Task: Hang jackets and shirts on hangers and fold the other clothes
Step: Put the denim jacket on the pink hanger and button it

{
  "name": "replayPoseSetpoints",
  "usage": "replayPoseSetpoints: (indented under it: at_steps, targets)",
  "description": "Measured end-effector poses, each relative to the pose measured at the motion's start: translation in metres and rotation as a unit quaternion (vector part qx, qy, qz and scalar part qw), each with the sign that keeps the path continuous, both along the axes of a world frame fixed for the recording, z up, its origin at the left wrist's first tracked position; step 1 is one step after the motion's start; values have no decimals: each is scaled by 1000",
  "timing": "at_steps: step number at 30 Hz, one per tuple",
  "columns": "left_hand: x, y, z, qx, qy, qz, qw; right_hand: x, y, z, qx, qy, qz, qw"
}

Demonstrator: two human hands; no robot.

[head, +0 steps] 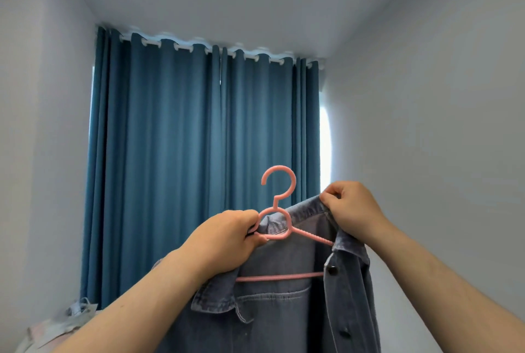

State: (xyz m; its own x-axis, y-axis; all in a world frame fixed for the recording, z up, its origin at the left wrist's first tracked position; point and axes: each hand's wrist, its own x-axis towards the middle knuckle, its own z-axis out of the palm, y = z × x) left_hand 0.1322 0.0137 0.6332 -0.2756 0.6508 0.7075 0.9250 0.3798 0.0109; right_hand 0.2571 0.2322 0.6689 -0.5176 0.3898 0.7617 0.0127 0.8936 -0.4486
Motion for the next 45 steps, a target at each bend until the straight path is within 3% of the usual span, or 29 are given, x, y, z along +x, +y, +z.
replayPoseSetpoints:
  at_steps: [2,5,8,9,11,13,16,20,22,25,28,33,45]
  targets:
    - [4,3,2,26,-30,-9,999,-7,-17,-1,-2,-12,31,999]
    - [-1,0,6,100,-71,-14,992,-8,-29,-9,-35,-105,138,984]
    - [-11,-8,5,114,-79,-6,990,12,-18,-7,-103,-234,326,910]
    - [-12,-8,3,109,-83,-8,990,15,-14,-9,-90,-272,340,896]
    - [-12,-5,2,102,-93,-14,990,12,-13,-17,2,-275,271,923]
    - [-11,-4,3,102,-138,-47,984,3,-12,-27,44,-207,201,957]
    - [-23,-18,10,107,-331,-159,924,1,-2,-33,41,-131,169,976]
    - [-48,-46,-2,-54,-449,-97,887,4,10,-35,14,-89,135,987]
    - [-53,-49,-11,-65,-417,-67,904,1,11,-37,11,-92,119,989]
    - [-58,-43,-18,-14,-279,-12,960,-3,17,-37,14,-125,106,986]
    - [-59,-39,-13,4,-169,11,985,-6,21,-41,57,-171,94,979]
    - [-50,-31,-4,35,-118,-7,992,-5,26,-50,24,-137,119,983]
    - [-33,-26,-12,-20,-28,25,999,2,13,-43,44,-105,131,985]
